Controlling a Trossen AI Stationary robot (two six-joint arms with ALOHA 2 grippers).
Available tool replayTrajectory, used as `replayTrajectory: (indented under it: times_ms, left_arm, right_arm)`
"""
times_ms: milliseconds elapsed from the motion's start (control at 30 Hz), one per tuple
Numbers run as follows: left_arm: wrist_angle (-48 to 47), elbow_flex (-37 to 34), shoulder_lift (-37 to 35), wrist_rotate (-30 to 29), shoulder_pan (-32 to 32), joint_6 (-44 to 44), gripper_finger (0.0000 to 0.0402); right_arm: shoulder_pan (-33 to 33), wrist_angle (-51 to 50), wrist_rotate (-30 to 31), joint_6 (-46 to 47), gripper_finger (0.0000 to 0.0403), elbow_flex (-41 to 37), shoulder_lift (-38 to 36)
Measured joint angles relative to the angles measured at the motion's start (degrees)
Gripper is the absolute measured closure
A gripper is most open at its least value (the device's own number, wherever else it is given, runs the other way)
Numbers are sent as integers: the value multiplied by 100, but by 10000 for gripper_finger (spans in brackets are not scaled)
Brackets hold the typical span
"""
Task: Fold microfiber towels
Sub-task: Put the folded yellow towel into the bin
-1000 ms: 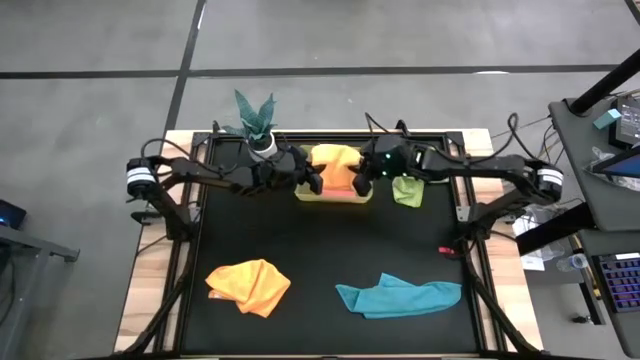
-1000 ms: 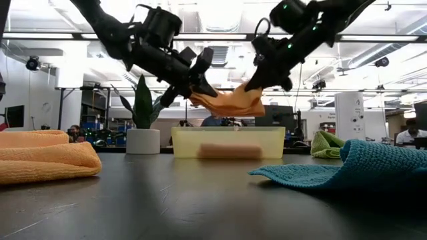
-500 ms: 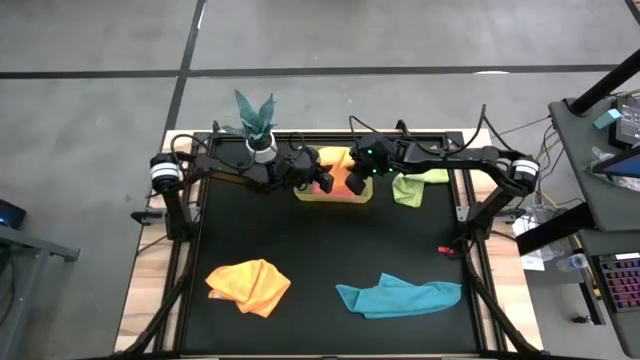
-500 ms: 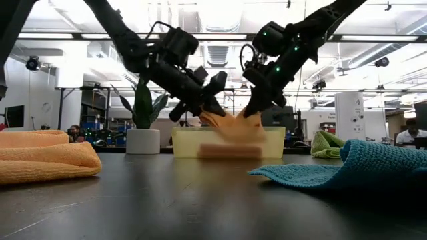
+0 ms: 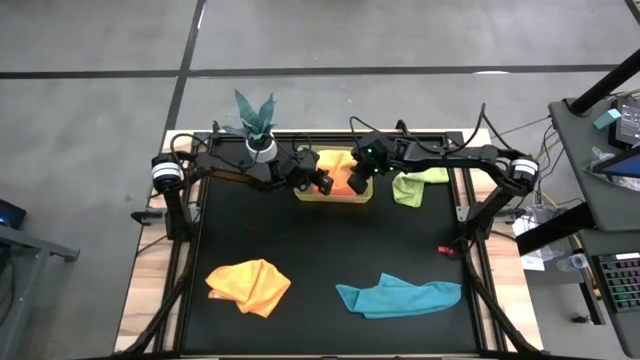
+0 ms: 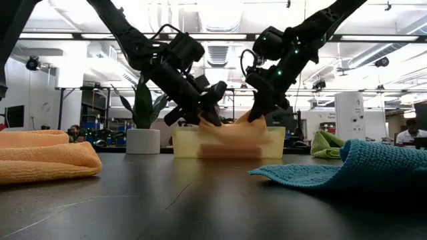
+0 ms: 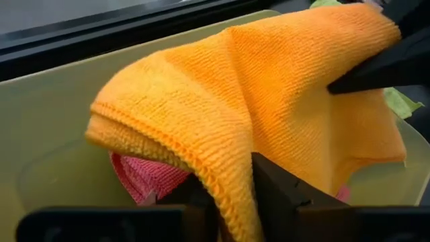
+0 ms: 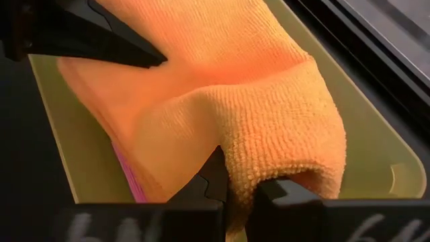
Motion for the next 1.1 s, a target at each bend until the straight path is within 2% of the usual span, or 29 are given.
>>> replayTrajectory:
  times_ms: [233, 533, 700, 900, 1100]
  left_arm:
    - [-112, -3, -2, 10, 0, -17, 303]
    - [-458, -9, -6, 9, 0, -297, 292]
    - [-456, -9, -42, 0, 0, -295, 292]
    - [-1023, 92, -42, -2, 0, -294, 292]
    - [-1453, 283, -42, -7, -3, -251, 292]
  right_arm:
    - [0, 4, 2, 40, 376, -2, 0]
    - [-3, -167, 17, 27, 286, -9, 0]
    - [-42, -578, 17, -17, 252, -11, 0]
    - [-66, -885, 17, -19, 234, -13, -76]
    - [-68, -941, 16, -21, 239, -15, -326]
